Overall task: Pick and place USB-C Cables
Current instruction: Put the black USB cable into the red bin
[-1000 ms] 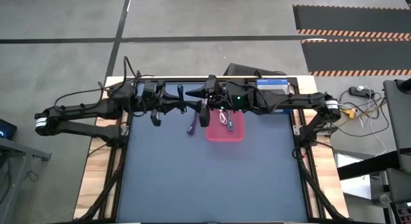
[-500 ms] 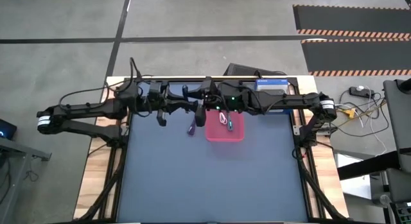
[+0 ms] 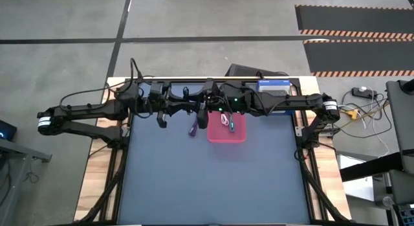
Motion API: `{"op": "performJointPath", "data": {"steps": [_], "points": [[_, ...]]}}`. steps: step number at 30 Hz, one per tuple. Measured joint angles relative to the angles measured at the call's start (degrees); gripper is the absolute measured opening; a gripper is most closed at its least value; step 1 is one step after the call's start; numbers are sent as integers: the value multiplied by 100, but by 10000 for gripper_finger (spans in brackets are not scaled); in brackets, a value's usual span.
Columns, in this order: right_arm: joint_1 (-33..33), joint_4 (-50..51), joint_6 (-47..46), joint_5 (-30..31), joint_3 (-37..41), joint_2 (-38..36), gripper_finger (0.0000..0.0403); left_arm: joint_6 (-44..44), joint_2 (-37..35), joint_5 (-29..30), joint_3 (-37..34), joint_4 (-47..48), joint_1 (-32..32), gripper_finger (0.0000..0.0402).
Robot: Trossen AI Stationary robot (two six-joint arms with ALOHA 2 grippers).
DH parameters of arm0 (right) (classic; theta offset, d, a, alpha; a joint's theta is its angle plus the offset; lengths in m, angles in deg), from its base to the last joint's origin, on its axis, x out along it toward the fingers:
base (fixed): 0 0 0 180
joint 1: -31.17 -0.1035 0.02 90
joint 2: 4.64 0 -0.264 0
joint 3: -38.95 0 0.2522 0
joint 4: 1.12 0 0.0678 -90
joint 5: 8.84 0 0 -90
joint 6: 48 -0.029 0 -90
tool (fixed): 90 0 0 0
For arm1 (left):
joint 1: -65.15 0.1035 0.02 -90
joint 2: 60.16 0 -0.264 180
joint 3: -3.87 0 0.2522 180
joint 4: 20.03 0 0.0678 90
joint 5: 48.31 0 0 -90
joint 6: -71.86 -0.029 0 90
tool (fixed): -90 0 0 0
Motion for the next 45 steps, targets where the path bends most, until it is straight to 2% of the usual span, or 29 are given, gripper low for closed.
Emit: {"op": "performJointPath", "data": {"steps": [7,16,23,34,37,45], "points": [[0,17,-55,4,0,0,95,29,0,0,0,24,0,24],[2,44,-73,27,0,-7,83,27,0,8,0,34,2,39],[13,85,-71,136,0,-13,35,79,9,146,-11,95,10,43],[9,120,-51,63,0,-11,33,168,8,56,-11,163,6,46],[9,115,-49,42,0,-9,33,173,7,56,-11,191,7,66],[24,173,-49,48,6,-2,33,191,-11,17,-9,376,0,158]]}}
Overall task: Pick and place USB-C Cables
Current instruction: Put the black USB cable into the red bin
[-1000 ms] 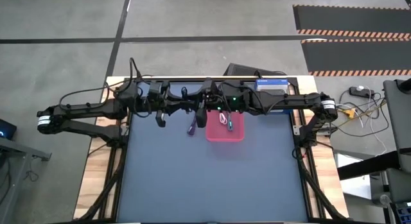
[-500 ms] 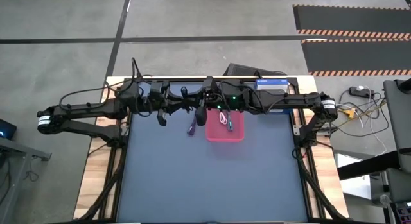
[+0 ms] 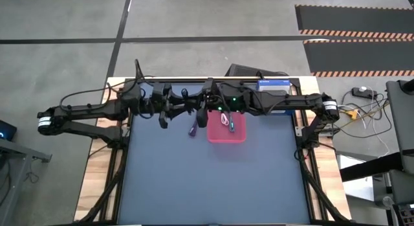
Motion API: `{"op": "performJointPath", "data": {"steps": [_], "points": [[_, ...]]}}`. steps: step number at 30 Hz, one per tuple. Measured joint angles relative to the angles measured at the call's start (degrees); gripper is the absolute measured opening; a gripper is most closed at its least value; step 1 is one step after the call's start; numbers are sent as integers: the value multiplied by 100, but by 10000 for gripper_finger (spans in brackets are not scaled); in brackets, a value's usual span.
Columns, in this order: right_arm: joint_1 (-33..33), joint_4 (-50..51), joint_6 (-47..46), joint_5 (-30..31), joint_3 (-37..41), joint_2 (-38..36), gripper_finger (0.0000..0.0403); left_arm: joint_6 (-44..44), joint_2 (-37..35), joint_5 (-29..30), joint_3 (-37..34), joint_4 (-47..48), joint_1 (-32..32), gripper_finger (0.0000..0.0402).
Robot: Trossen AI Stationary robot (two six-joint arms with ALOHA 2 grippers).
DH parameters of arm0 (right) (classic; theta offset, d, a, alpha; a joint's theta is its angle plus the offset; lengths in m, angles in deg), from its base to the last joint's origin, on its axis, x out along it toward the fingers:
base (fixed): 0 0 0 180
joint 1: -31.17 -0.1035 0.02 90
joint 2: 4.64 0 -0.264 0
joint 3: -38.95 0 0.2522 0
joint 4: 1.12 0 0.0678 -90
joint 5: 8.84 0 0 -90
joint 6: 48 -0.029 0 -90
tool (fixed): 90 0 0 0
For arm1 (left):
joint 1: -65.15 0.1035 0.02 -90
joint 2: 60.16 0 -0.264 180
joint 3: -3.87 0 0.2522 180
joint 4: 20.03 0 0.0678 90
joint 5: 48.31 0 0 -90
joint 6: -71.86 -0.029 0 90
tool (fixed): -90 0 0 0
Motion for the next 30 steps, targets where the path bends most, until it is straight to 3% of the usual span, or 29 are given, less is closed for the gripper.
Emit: {"op": "performJointPath", "data": {"steps": [7,14,24,30], "points": [[193,789,-522,48,-141,-179,32,-9,-196,6,0,593,7,193],[441,3012,-1258,59,-1050,-94,32,-17,-321,9,0,1202,7,195],[896,6468,-4210,-56,-2195,299,32,-22,-333,59,0,1467,9,195],[890,7625,-5010,-322,-2152,654,46,-23,-330,94,0,1475,9,195]]}}
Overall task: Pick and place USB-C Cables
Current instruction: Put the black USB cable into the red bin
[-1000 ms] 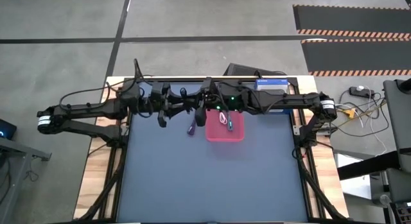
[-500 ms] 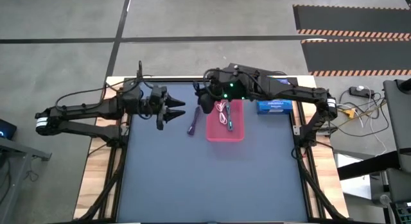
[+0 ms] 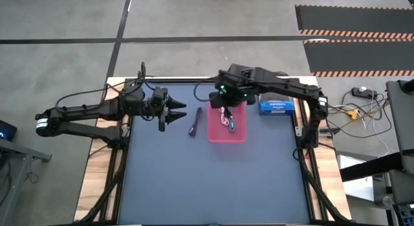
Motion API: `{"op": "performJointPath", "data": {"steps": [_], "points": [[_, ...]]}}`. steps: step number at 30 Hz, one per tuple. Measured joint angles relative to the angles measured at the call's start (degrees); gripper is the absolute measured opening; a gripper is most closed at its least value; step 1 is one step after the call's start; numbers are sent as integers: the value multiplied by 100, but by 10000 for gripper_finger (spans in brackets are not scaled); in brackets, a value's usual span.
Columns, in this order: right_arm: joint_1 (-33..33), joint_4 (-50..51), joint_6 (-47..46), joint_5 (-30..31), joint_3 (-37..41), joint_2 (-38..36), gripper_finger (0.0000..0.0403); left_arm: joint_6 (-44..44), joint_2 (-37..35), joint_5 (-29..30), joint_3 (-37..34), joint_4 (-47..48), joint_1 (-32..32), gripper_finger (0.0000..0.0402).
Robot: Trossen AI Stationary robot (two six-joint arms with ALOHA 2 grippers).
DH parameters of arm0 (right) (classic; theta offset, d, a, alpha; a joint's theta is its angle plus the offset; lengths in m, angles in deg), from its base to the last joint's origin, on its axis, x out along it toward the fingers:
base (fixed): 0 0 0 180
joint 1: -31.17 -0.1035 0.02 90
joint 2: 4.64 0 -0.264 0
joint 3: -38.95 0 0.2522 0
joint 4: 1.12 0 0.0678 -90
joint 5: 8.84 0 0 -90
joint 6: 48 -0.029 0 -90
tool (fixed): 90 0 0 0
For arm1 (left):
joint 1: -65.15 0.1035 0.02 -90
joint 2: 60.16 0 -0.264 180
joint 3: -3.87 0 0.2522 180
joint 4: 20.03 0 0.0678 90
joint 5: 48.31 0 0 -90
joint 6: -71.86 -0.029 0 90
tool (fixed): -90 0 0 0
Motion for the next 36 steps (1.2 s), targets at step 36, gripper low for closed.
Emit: {"op": "performJointPath", "data": {"steps": [36], "points": [[659,449,761,-374,928,885,31,-6,-166,150,0,4,0,195]]}}
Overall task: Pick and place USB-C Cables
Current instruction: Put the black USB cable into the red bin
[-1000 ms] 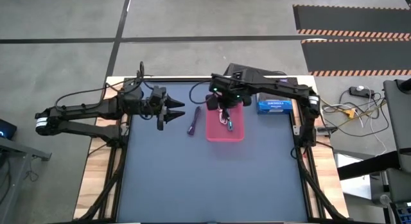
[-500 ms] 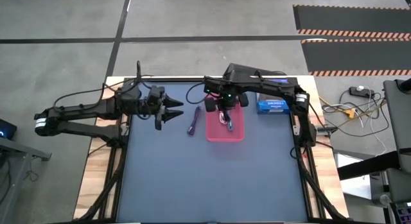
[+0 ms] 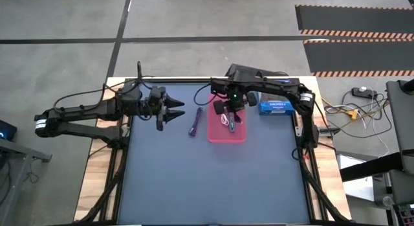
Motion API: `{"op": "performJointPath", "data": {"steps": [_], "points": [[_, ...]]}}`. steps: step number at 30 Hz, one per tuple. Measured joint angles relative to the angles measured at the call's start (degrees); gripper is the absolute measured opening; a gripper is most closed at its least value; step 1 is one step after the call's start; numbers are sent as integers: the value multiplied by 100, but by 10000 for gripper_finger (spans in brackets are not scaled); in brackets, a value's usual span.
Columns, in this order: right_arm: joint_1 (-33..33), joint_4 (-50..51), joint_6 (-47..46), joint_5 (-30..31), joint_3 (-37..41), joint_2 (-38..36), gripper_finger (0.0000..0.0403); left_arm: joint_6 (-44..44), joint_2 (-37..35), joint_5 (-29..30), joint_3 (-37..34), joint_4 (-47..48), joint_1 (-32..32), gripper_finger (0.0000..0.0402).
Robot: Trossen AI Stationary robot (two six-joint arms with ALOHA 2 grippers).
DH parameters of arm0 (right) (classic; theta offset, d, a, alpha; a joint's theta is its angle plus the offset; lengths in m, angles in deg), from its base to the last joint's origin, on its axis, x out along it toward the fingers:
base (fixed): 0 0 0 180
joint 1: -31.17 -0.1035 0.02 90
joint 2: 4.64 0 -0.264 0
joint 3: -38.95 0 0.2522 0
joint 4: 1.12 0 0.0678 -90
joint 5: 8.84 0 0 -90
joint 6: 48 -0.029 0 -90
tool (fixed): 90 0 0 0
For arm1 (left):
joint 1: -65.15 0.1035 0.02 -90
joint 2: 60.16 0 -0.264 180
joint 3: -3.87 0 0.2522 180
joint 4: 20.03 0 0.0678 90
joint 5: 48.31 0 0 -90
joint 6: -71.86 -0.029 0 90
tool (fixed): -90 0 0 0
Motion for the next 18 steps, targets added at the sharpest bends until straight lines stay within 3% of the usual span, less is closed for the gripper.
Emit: {"op": "performJointPath", "data": {"steps": [9,18], "points": [[147,-297,315,-7,312,-121,31,-1,0,668,0,-12,2,195],[143,-1457,780,-202,272,-144,31,20,281,1198,93,-82,2,195]]}}
